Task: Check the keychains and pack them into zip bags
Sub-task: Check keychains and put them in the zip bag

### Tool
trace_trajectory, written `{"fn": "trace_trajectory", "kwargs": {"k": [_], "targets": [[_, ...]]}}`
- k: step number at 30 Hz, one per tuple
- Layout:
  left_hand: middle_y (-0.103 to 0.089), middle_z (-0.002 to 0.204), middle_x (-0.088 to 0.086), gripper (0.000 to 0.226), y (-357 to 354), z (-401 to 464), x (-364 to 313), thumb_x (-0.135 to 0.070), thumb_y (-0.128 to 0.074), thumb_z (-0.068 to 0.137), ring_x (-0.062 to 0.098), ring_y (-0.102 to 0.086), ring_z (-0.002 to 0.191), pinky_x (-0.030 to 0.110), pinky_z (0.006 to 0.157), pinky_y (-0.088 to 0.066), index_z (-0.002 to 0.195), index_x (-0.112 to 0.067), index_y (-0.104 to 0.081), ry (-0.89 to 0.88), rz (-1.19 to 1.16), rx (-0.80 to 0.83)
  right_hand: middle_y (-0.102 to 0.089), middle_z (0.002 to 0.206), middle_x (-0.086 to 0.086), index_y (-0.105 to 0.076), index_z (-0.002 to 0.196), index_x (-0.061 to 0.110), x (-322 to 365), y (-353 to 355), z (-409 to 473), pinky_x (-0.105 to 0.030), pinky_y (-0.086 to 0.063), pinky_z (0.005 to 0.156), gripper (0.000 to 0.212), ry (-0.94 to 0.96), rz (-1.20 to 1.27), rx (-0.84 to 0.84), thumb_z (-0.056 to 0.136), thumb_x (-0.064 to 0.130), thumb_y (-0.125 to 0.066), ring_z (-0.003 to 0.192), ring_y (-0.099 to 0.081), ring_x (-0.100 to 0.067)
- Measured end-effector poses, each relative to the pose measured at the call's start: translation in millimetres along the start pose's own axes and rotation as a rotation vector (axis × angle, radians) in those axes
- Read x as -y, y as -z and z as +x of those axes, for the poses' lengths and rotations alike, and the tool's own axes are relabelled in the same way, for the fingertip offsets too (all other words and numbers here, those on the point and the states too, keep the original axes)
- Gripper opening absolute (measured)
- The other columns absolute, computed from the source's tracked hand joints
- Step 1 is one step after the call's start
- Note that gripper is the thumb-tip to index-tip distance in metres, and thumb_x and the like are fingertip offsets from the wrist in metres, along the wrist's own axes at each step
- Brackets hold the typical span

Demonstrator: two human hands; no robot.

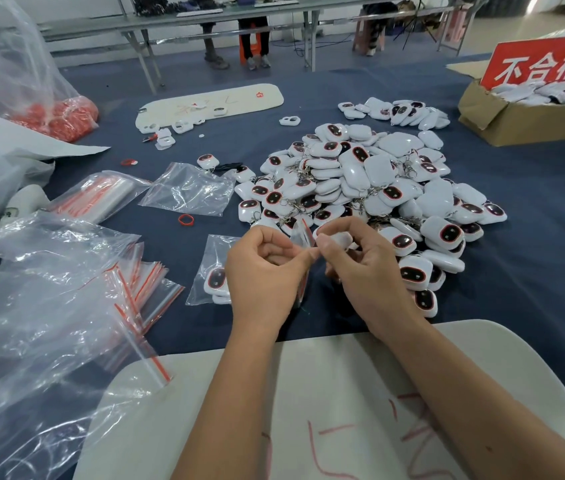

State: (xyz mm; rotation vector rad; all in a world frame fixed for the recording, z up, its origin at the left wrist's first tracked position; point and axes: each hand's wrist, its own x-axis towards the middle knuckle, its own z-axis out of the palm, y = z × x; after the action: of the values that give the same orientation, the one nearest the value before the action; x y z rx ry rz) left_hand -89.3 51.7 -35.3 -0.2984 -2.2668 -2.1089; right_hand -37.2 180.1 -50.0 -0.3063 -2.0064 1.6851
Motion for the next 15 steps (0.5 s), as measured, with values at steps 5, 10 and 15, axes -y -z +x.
{"fn": "trace_trajectory", "kwargs": {"k": [5, 10, 15], "targets": [[-0.072, 0.071, 0.000, 0.032, 6.7, 1.3, -1.3, 0.003, -0.090, 0.070, 0.007, -0.065, 0.062, 0.020, 0.062, -0.054, 0.080, -0.011, -0.063, -0.056, -0.077, 0.213, -0.069, 0.079, 0.000, -0.068, 0.096, 0.033, 2.6, 3.2, 0.3, -0.042, -0.056, 0.067, 0.014, -0.055, 0.058, -0.030, 0.085, 0.030, -0.077, 0.067, -0.063, -0.017], [-0.072, 0.073, -0.002, 0.034, 9.2, 1.1, -2.3, 0.011, -0.086, 0.070, 0.005, -0.065, 0.066, 0.017, 0.065, -0.053, 0.080, -0.012, -0.063, -0.075, -0.110, 0.319, -0.067, 0.082, 0.008, -0.068, 0.097, 0.033, 2.6, 4.4, 0.0, -0.033, -0.051, 0.066, 0.028, -0.087, 0.076, -0.024, 0.078, 0.014, -0.076, 0.069, -0.055, -0.013], [-0.072, 0.072, -0.003, 0.029, 6.0, 0.4, -4.5, 0.008, -0.087, 0.072, 0.006, -0.065, 0.065, 0.016, 0.064, -0.053, 0.081, -0.008, -0.064, -0.106, -0.093, 0.056, -0.070, 0.092, 0.013, -0.065, 0.102, 0.033, 1.0, 3.2, -2.4, -0.024, -0.053, 0.070, 0.037, 0.002, -0.110, -0.135, 0.082, 0.005, -0.077, 0.068, -0.062, -0.007]]}}
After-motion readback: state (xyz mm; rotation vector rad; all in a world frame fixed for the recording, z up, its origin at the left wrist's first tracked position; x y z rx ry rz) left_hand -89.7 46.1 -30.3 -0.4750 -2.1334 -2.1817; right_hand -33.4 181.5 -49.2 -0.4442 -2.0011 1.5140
